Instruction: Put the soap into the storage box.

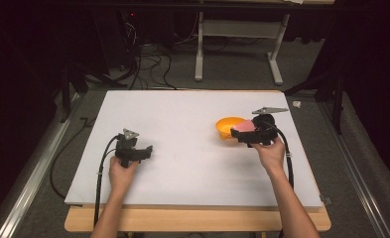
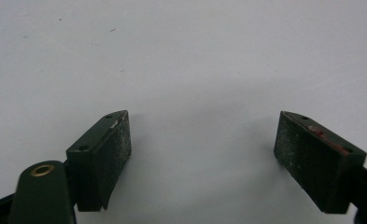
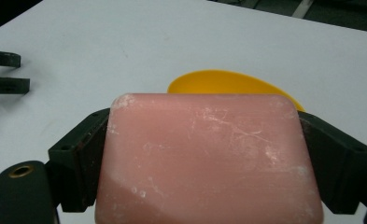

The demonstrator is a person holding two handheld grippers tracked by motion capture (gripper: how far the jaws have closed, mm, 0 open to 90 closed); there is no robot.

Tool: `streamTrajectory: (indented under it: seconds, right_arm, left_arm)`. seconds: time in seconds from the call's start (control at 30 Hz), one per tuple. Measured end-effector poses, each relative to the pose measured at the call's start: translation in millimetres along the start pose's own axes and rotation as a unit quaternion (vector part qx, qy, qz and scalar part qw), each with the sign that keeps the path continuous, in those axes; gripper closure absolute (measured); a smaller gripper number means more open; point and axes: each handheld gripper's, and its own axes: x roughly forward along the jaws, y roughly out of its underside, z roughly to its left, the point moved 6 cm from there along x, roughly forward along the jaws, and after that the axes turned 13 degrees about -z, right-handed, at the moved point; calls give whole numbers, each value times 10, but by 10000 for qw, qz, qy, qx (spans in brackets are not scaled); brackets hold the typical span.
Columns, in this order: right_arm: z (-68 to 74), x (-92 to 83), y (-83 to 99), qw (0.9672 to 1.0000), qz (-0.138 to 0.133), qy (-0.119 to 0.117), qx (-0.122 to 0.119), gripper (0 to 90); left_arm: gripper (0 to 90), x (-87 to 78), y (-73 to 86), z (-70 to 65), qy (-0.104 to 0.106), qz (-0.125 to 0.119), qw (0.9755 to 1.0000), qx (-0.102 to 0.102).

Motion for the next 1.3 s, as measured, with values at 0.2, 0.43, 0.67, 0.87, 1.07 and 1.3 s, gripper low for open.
streamTrajectory:
  seconds: [0.2, 0.43, 0.67, 0.87, 1.07, 1.3]
  right_arm:
    - [-26, 88, -45, 10000, 81, 42, 25, 136]
    - [-58, 174, -83, 9997, 173, 119, 80, 137]
    - [-100, 282, -109, 9990, 350, 257, 74, 137]
    - [-130, 375, -93, 9980, 510, 345, 145, 137]
    - [-156, 464, -84, 9968, 646, 412, 221, 136]
    - [-169, 569, -69, 9951, 809, 448, 337, 136]
  left_arm:
    - [191, 1, 1, 3, 14, 14, 10000, -17]
    - [191, 1, 1, 3, 12, 12, 10000, -12]
    - [191, 1, 0, 2, 10, 10, 10000, -8]
    - [191, 0, 1, 2, 8, 15, 10000, -6]
    - [192, 0, 1, 1, 5, 13, 10000, -3]
    - [192, -1, 0, 1, 3, 14, 10000, 0]
